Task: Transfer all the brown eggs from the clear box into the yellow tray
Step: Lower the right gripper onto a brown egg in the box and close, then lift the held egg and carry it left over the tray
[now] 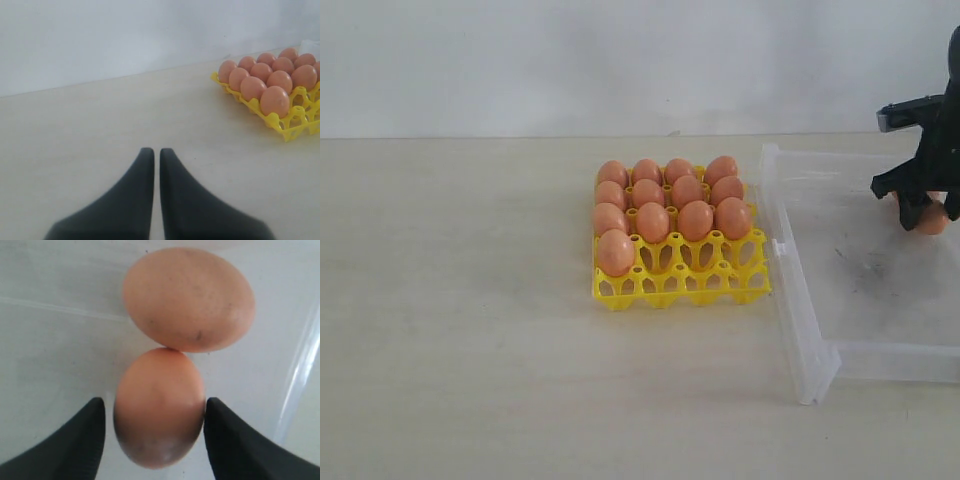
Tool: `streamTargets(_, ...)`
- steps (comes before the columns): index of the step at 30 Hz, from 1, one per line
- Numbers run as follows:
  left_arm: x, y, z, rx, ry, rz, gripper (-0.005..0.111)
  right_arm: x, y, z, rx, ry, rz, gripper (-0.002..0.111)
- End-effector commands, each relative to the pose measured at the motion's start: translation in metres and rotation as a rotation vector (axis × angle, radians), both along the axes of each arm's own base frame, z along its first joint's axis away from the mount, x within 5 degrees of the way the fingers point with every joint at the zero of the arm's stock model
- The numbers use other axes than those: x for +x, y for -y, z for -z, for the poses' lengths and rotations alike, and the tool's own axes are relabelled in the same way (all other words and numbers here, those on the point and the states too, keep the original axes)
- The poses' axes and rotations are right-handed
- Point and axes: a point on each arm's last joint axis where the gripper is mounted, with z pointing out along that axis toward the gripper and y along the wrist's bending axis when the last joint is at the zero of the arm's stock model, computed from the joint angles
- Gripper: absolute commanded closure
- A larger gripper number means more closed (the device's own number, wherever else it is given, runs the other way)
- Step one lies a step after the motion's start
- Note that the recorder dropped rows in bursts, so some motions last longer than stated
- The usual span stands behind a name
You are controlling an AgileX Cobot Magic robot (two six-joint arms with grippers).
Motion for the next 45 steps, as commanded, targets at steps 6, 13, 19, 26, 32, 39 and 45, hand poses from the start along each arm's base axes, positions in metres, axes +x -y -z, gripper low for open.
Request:
streamTargets(6, 0.000, 0.000, 0.000, 0.005, 0.009, -0.005, 0.103, 0.002, 0.006, 0.000, -0.009, 0.026, 0.021, 0.108)
streamTargets(13, 0.000, 0.000, 0.000, 0.005, 0.009, -0.005, 0.103, 0.015, -0.010, -0.002, 0.187, 0.167, 0.071, 0.108)
streamTargets(19, 0.000, 0.000, 0.000, 0.005, 0.009, -0.005, 0.103, 0.018, -0.030, 0.000, 0.414, 0.432, 0.065, 0.108)
streamTargets(26, 0.000, 0.000, 0.000, 0.005, 0.009, -0.005, 0.103, -0.021, -0.016, 0.028, 0.227, 0.626, 0.072, 0.108)
streamTargets(32, 0.000, 0.000, 0.000, 0.005, 0.009, -0.005, 0.103, -0.037, -0.015, 0.044, 0.158, 0.579, 0.008, 0.108)
streamTargets(39, 0.000, 0.000, 0.000, 0.005, 0.009, -0.005, 0.103, -0.034, -0.032, 0.028, 0.123, 0.626, -0.051, 0.108)
streamTargets(45, 0.000, 0.000, 0.000, 0.005, 0.009, -0.005, 0.103, -0.031, -0.075, 0.010, -0.156, 0.689, -0.346, 0.108)
